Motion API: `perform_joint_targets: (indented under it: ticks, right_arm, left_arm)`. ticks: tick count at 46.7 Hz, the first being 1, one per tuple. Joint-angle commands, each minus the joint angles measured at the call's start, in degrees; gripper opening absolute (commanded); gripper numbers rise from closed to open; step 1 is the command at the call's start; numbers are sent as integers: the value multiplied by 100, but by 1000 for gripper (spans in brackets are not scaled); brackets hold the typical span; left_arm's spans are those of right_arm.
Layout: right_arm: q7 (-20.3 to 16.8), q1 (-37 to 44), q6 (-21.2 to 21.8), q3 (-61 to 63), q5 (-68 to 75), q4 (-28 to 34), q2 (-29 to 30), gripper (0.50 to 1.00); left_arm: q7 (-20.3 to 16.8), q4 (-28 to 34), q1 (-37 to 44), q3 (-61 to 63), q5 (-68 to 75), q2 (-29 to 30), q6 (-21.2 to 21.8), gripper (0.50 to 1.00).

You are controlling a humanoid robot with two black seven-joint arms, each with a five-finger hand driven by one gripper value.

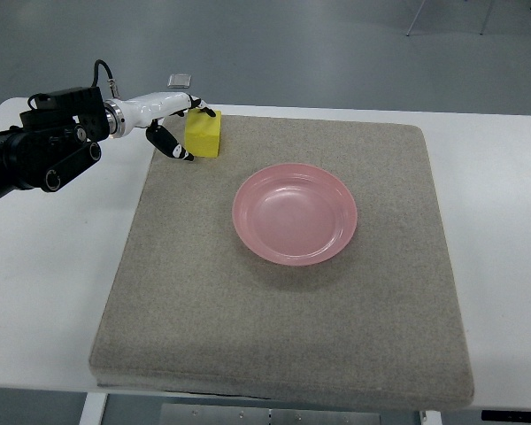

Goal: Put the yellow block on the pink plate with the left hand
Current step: 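Lower the left hand around the yellow cube and close the fingers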

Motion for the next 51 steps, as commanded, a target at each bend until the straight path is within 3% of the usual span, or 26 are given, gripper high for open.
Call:
perform_joint_targets:
  ticks: [1, 4, 9, 27, 31, 34, 37, 51]
  right_arm:
    - [0, -1, 0, 0, 0, 0, 0, 924]
    - [0, -1, 0, 1, 0, 0, 0, 924]
    - [0, -1, 0, 0, 0, 0, 0, 924]
    - [0, -1, 0, -8, 0, 0, 0, 924]
    - [0, -1, 0, 1, 0, 0, 0, 924]
    - [0, -1, 0, 1, 0, 0, 0, 924]
    - [0, -1, 0, 1, 0, 0, 0, 924]
    - [0, 8, 0, 1, 0, 0, 0, 924]
  left_arm:
    - [0, -1, 3, 5, 4, 8, -3, 789]
    - [0, 8, 3, 23, 4, 8, -3, 776]
    - [0, -1, 12, 32, 4, 17, -3, 709]
    - [0, 8, -41, -65, -40, 34, -3, 619]
    - [0, 8, -41, -56, -49, 43, -3, 553]
    - [0, -1, -41, -56, -49, 43, -3, 544]
    - [0, 8, -32, -56, -49, 52, -3, 500]
    - [0, 8, -50, -56, -40, 61, -12, 500]
